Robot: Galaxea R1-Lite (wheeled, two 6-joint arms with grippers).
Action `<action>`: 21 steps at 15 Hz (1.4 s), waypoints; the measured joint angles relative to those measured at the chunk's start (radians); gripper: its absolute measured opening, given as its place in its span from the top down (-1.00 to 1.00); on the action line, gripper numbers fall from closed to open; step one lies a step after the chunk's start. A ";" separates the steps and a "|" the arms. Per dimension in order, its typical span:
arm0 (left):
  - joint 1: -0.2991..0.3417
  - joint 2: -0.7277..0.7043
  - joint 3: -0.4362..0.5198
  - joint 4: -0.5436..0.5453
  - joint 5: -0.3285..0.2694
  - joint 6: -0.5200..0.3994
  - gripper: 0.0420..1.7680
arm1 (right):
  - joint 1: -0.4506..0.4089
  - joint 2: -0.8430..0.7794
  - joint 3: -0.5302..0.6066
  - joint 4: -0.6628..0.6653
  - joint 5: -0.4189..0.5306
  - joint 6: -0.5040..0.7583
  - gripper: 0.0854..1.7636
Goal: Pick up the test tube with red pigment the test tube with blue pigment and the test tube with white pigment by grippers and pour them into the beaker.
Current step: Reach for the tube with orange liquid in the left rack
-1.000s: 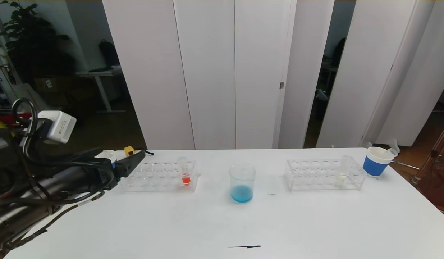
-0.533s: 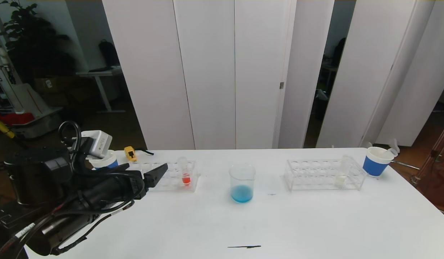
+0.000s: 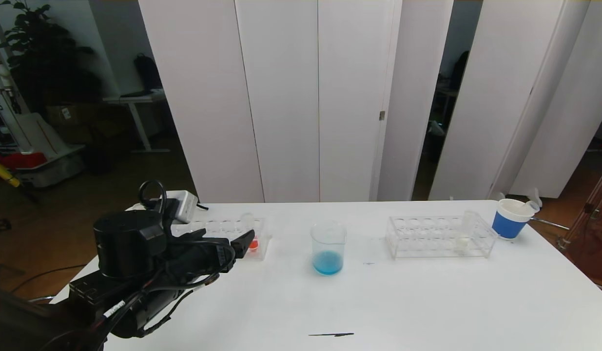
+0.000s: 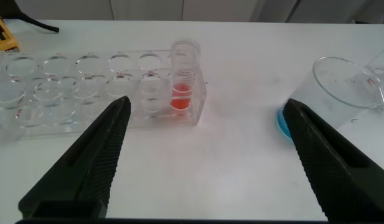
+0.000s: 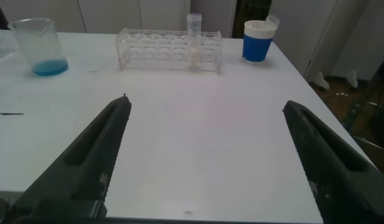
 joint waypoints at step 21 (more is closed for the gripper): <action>0.006 0.394 -0.272 -0.153 0.220 -0.004 -0.98 | 0.001 0.000 0.000 0.000 0.000 0.000 -0.98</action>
